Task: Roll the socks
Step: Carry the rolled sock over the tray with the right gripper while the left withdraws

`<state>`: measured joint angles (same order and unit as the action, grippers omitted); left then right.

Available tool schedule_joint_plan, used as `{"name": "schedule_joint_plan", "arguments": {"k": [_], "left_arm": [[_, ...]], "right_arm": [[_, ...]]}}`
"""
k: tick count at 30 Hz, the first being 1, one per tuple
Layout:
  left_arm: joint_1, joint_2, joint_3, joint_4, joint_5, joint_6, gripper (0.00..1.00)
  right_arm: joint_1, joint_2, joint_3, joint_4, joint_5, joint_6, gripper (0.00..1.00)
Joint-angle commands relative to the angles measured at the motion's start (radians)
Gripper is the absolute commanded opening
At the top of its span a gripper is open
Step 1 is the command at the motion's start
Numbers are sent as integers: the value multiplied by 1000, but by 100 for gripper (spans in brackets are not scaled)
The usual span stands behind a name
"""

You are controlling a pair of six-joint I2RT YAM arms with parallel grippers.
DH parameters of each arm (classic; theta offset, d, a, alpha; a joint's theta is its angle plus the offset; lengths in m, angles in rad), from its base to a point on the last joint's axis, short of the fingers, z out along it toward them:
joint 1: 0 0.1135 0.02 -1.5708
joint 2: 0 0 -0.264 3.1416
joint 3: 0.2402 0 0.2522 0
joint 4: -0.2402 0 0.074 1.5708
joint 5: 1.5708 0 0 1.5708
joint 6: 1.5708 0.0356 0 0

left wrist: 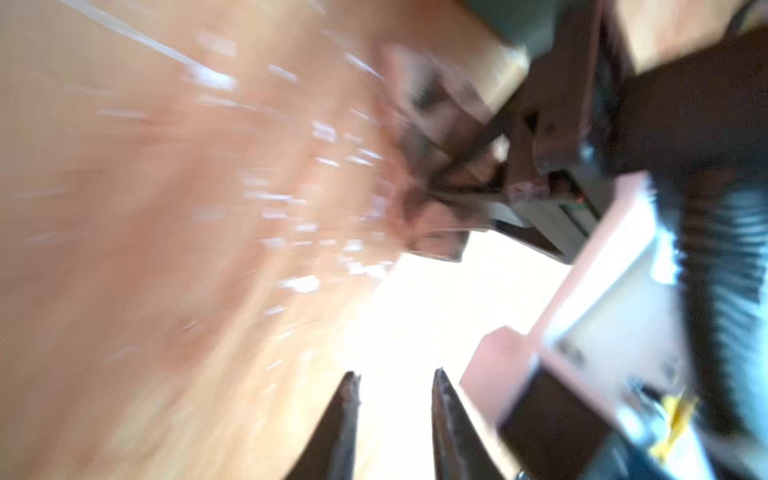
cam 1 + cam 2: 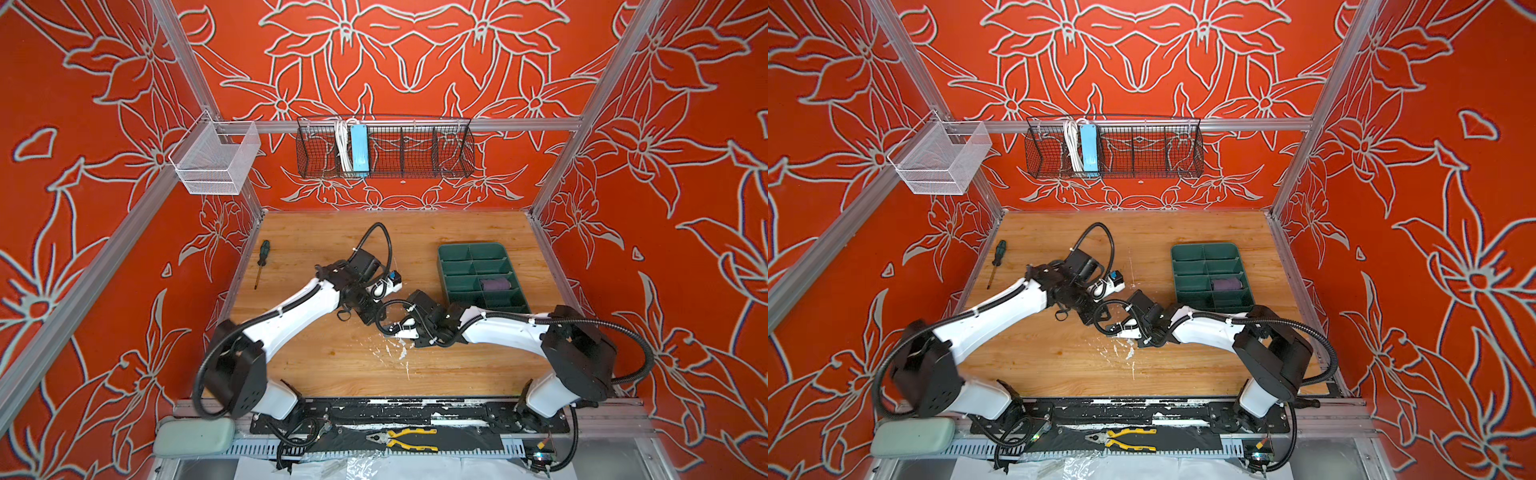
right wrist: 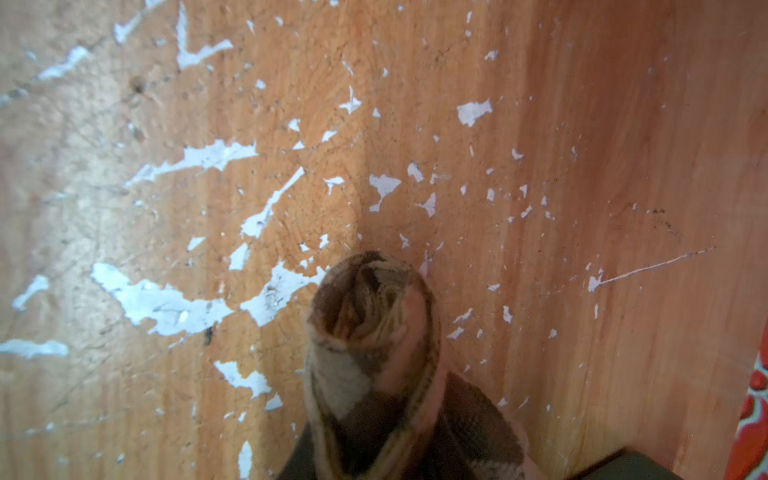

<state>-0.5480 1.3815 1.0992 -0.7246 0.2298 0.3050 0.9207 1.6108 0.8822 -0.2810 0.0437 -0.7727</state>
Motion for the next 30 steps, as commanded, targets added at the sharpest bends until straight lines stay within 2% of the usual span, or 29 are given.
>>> {"name": "schedule_joint_plan", "arguments": {"k": [1,3,5,9,13,20,23,30], "left_arm": [[21,-161,-52,115,-273,-139,38],[23,-266,-93,150,-343,-151,45],[23,-359,-134,180,-345,-150,50],[25,-515,-216,232,-277,-157,60],[25,-596,-259,236,-195,-161,69],[24,-704,-281,207,-193,-180,72],[25,-731,-288,192,-202,-193,73],[25,-767,-317,179,-196,-208,76]], "right_arm": [[-2,36,-18,-204,-9,39,0],[-3,16,-6,-220,-12,34,0],[-9,-22,12,-232,-18,29,0],[-62,-136,95,-297,-68,36,0],[-151,-239,199,-406,-102,34,0],[-283,-321,350,-608,79,-97,0],[-327,-323,366,-613,163,-169,0],[-365,-254,307,-541,271,-312,0]]}}
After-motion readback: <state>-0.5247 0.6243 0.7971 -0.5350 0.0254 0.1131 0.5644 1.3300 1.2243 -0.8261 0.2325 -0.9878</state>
